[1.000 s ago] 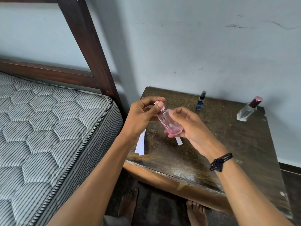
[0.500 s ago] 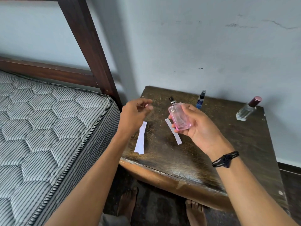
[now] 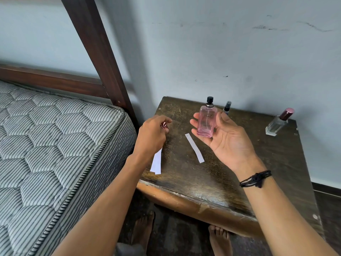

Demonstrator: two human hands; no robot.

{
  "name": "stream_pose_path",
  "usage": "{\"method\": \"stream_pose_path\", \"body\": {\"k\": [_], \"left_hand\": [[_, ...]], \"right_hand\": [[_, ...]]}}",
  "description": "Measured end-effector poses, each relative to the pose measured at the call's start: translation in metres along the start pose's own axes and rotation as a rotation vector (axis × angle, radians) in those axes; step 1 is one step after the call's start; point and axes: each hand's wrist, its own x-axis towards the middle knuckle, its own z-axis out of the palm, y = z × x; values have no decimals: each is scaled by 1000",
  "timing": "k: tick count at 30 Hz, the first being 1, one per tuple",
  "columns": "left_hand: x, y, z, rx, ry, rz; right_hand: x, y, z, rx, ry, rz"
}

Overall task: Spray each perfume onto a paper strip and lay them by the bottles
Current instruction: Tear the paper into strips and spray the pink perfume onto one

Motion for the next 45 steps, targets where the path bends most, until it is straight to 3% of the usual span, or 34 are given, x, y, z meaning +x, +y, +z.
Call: {"method": "stream_pose_path", "body": {"k": [10, 19, 23, 27, 31, 37, 45], "left_hand": [[2, -6, 6, -22, 1, 32], [3, -8, 8, 3, -37, 52], [2, -3, 7, 69, 59, 161], [-5, 15, 12, 63, 172, 261], [-18, 31, 29, 121, 21, 341], [-23, 30, 45, 154, -131, 225], [-19, 28, 47, 147, -176, 150]], "right_hand": [[0, 4, -2, 67, -32, -27], [-4, 4, 5, 411, -47, -66], [-3, 5, 5, 448, -24, -74], [-1, 6, 4, 428, -17, -64], [-1, 5, 4, 413, -6, -65], [1, 0, -1, 354, 34, -87], [3, -5, -5, -129, 115, -179]]}}
